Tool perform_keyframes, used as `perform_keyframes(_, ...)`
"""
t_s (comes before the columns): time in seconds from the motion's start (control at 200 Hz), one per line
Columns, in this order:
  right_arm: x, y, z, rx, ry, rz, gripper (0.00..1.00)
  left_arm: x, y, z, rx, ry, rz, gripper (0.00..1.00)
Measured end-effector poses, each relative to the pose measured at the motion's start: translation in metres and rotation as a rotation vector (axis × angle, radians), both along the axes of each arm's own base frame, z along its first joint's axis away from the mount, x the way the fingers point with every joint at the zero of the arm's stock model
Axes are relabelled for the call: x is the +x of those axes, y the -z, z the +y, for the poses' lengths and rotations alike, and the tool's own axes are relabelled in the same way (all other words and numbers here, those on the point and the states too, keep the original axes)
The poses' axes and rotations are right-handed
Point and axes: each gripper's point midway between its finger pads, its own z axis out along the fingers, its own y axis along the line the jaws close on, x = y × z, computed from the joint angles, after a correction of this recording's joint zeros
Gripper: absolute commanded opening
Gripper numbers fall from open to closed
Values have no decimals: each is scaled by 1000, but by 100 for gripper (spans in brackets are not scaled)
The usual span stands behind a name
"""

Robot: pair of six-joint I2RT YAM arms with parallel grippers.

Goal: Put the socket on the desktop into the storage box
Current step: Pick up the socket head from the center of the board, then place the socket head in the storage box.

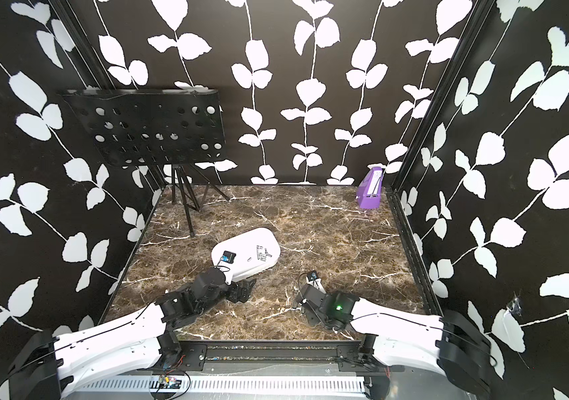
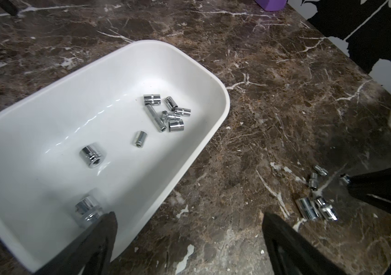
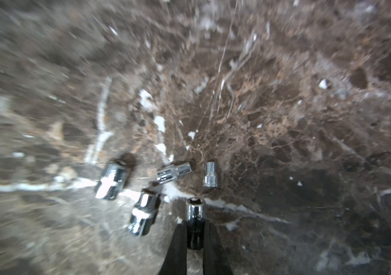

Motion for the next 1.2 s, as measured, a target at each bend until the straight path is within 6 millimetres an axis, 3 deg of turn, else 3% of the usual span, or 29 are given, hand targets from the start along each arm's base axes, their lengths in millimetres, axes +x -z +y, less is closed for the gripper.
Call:
perform_keyframes(0.21, 7, -37, 9, 77, -14, -66, 3, 5, -36, 25, -71, -108, -109, 97)
perform_keyframes(0.39, 41, -85, 63, 61, -51, -115, 0, 6, -45, 51, -88, -204, -168, 98)
perform_keyframes(0.47, 52, -97, 84, 73, -60, -130, 0, 6, -44, 59, -88, -232, -180, 98)
perform_keyframes(0.715, 59, -97, 97, 52, -81, -128, 0, 5, -42, 64, -82, -247, -181, 98)
perform_keyframes(0.81, 71, -100, 126, 44, -109, -118, 0, 6, -39, 69, -58, -269, -178, 98)
perform_keyframes(0.985, 106, -98, 198, 62, -159, -102, 0, 9, -33, 85, -4, -346, -187, 98)
perform_keyframes(1.1, 129, -79, 234, 62, -177, -63, 1, 10, -31, 94, 19, -385, -189, 99)
perform_keyframes(1.2, 150, -57, 247, 53, -173, -24, 4, 9, -31, 96, 23, -394, -190, 99)
